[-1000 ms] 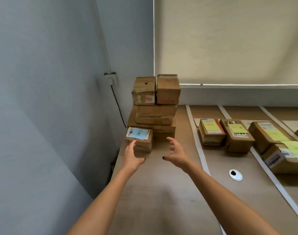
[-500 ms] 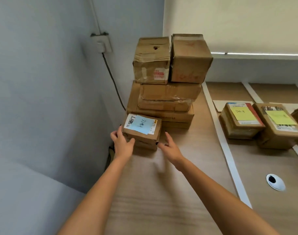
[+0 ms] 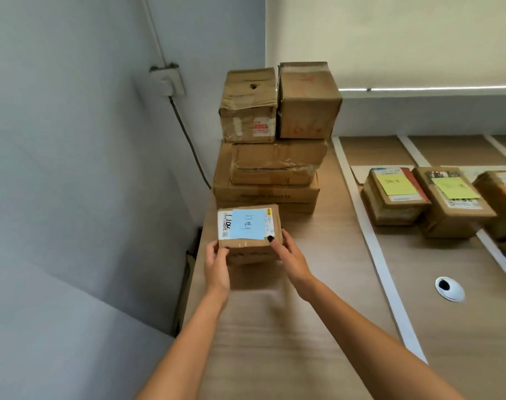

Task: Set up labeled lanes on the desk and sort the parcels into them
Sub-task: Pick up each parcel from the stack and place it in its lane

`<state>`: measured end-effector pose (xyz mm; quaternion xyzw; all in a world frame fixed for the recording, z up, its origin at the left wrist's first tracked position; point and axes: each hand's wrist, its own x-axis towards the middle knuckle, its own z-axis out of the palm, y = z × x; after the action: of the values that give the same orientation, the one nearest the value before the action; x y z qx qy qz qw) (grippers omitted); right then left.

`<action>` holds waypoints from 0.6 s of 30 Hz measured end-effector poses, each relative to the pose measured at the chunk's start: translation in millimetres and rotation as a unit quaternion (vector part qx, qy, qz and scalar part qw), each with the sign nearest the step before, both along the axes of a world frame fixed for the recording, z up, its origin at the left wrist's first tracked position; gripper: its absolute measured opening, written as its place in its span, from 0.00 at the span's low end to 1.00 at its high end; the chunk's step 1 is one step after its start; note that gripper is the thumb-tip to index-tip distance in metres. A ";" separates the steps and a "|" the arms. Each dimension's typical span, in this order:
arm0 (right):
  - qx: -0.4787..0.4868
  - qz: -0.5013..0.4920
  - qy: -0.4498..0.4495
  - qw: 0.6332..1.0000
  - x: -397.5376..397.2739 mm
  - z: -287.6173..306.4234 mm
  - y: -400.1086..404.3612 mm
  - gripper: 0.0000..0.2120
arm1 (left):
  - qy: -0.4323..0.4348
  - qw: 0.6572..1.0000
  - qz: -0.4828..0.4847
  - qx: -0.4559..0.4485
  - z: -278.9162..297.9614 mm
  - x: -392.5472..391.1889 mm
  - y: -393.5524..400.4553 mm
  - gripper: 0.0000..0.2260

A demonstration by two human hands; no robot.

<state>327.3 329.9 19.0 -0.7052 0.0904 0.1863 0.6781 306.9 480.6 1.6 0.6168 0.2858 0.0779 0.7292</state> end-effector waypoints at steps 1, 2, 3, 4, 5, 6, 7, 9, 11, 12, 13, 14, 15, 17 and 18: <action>0.002 -0.007 -0.003 1.000 -11.2 6.0 -5.3 0.29 | -0.001 1.000 0.005 -0.004 4.5 -10.0 -5.6 0.10; 0.002 -0.014 -0.005 1.000 -22.6 12.2 -10.5 0.29 | 0.000 1.000 0.006 -0.007 9.1 -19.8 -10.9 0.08; 0.003 -0.019 -0.008 1.000 -34.4 19.1 -15.6 0.28 | 0.001 1.000 0.005 -0.010 15.0 -29.9 -16.2 0.07; 0.004 -0.023 -0.013 1.000 -46.0 25.9 -21.0 0.28 | 0.000 1.000 0.003 -0.015 21.3 -40.0 -21.6 0.06; 0.006 -0.029 -0.019 0.999 -57.8 33.2 -27.0 0.27 | -0.002 1.000 0.000 -0.020 28.3 -51.0 -27.2 0.05; 0.007 -0.034 -0.026 0.999 -69.6 40.3 -33.5 0.26 | -0.004 1.000 -0.002 -0.026 35.5 -62.5 -33.2 0.05; 0.007 -0.037 -0.034 0.999 -81.2 47.3 -40.8 0.25 | -0.007 0.999 -0.005 -0.034 43.8 -74.0 -40.0 0.05; 0.005 -0.042 -0.048 0.998 -102.5 59.9 -56.9 0.23 | -0.011 0.999 -0.015 -0.042 58.2 -96.0 -54.3 0.06; 0.003 -0.049 -0.061 0.997 -123.6 71.3 -73.9 0.23 | -0.017 0.999 -0.027 -0.042 69.1 -114.9 -68.6 0.07; 0.004 -0.054 -0.067 0.996 -134.0 76.1 -82.4 0.22 | -0.021 0.998 -0.034 -0.039 73.7 -123.2 -75.9 0.09; 0.006 -0.058 -0.071 0.996 -144.7 80.4 -91.2 0.22 | -0.022 0.998 -0.040 -0.036 77.3 -131.6 -83.6 0.11; 0.010 -0.062 -0.072 0.995 -154.9 83.7 -100.2 0.22 | -0.021 0.998 -0.047 -0.029 79.3 -140.1 -91.5 0.15; 0.014 -0.066 -0.073 0.995 -165.5 85.5 -110.0 0.22 | -0.021 0.998 -0.056 -0.019 81.0 -149.6 -100.1 0.17; 0.018 -0.068 -0.074 0.995 -185.0 86.7 -129.9 0.22 | -0.020 0.997 -0.072 -0.001 82.8 -168.6 -117.7 0.21; 0.019 -0.070 -0.074 0.995 -193.8 87.1 -140.4 0.21 | -0.019 0.997 -0.077 0.007 83.3 -177.4 -126.9 0.22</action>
<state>133.5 189.5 106.1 -0.6958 0.0851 0.0876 0.7078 129.5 353.7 84.9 0.6402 0.2229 0.0351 0.7343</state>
